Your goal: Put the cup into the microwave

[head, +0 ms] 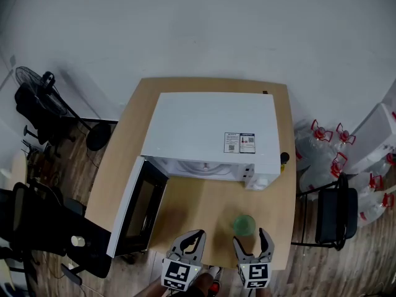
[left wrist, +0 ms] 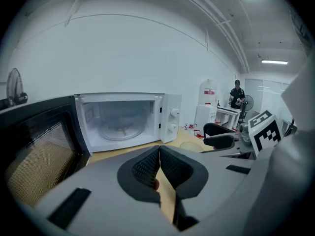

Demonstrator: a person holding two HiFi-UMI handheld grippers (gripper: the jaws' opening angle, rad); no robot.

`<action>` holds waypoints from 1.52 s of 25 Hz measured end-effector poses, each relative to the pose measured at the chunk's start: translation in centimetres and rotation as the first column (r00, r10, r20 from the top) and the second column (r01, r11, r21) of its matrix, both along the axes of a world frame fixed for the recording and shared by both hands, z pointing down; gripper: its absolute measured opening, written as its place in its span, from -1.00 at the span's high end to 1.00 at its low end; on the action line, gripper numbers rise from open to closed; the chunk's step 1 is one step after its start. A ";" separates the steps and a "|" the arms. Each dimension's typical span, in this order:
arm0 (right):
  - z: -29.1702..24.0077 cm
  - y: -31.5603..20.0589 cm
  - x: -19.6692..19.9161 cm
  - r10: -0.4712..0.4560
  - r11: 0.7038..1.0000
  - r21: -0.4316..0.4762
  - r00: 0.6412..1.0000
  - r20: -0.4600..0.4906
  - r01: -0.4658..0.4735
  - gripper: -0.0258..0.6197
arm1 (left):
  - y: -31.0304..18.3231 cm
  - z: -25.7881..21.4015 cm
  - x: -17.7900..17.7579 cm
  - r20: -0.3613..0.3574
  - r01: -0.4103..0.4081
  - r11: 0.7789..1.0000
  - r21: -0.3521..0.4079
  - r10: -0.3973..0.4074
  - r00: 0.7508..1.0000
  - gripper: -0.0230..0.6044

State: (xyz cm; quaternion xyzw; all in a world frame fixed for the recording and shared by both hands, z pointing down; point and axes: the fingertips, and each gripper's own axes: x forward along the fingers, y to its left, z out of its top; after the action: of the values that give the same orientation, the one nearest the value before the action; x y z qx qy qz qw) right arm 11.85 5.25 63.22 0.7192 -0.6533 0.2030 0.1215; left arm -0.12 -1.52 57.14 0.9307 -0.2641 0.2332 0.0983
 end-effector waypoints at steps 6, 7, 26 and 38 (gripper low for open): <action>2.8 -1.7 0.3 -0.003 0.999 -0.037 1.000 -0.016 0.003 -0.20 | -1.3 1.8 -0.2 0.026 0.009 1.000 -0.025 -0.009 1.000 0.85; 3.1 -2.0 0.4 -0.003 0.999 -0.041 1.000 -0.016 0.003 -0.20 | -1.5 2.1 -0.2 0.030 0.011 1.000 -0.029 -0.010 1.000 0.85; 1.8 -4.0 0.5 -0.017 1.000 -0.007 1.000 0.003 0.017 -0.19 | -4.6 2.0 0.3 0.014 0.043 0.999 -0.027 -0.043 0.999 0.85; -5.2 -6.6 -1.6 -0.070 0.993 0.097 0.997 -0.027 0.073 -0.19 | -6.7 -2.7 -1.3 -0.061 0.098 0.995 0.028 -0.096 0.993 0.85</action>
State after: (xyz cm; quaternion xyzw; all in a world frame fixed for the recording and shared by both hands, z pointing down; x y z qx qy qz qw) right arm 10.27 -1.39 57.98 0.7028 -0.6863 0.1575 0.1011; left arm -1.45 -8.19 54.41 0.9248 -0.3094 0.1960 0.1031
